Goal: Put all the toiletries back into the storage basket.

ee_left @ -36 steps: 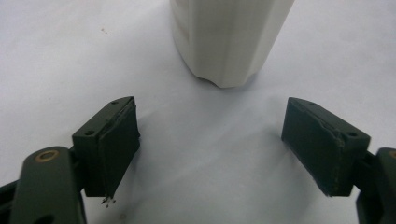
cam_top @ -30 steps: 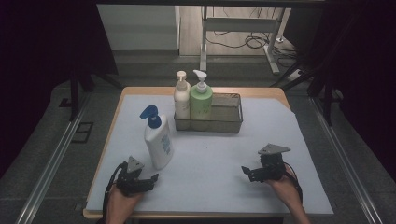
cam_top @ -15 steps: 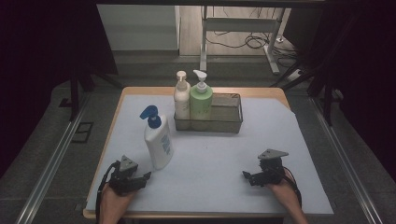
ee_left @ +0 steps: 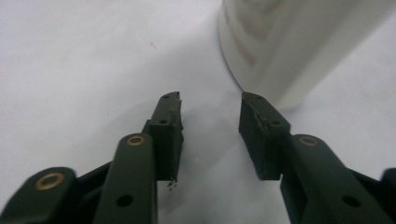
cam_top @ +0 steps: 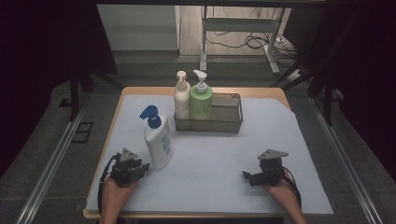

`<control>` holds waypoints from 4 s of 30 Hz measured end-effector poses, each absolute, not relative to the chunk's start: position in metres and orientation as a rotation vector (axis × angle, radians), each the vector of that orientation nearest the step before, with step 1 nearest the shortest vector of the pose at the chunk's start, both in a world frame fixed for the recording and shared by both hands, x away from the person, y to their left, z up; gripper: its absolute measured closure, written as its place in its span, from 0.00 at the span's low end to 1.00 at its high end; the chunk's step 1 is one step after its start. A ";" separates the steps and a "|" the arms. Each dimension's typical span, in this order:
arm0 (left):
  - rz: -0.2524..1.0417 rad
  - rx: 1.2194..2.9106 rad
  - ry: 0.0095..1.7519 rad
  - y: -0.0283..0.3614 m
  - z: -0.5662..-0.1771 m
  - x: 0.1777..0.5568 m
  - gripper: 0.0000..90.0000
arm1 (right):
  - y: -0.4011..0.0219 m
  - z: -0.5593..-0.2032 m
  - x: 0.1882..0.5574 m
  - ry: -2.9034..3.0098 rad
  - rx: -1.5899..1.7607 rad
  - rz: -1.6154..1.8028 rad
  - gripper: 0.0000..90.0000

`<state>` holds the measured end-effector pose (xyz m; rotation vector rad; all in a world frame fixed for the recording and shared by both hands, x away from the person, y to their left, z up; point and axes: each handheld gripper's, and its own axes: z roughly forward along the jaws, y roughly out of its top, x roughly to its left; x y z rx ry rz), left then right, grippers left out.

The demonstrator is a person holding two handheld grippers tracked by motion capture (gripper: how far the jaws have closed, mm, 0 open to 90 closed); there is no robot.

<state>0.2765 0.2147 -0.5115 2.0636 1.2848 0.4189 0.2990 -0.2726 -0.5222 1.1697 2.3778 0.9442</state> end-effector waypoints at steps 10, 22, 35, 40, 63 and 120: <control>0.384 2.047 1.259 0.211 -0.510 0.299 0.90 | -0.272 -0.522 0.299 2.379 1.172 0.940 0.00; 0.335 2.014 1.237 0.205 -0.511 0.309 0.99 | -0.272 -0.522 0.299 2.379 1.171 0.942 0.00; 0.374 2.030 1.229 0.199 -0.511 0.304 0.99 | -0.272 -0.522 0.299 2.379 1.171 0.941 0.00; 0.354 2.033 1.213 0.197 -0.511 0.302 0.99 | -0.272 -0.522 0.299 2.379 1.170 0.941 0.00; 0.289 2.072 1.142 0.176 -0.510 0.292 0.99 | -0.273 -0.522 0.299 2.380 1.171 0.945 0.00; 0.435 2.141 1.213 0.176 -0.516 0.264 0.15 | -0.268 -0.513 0.298 2.412 1.117 0.959 0.01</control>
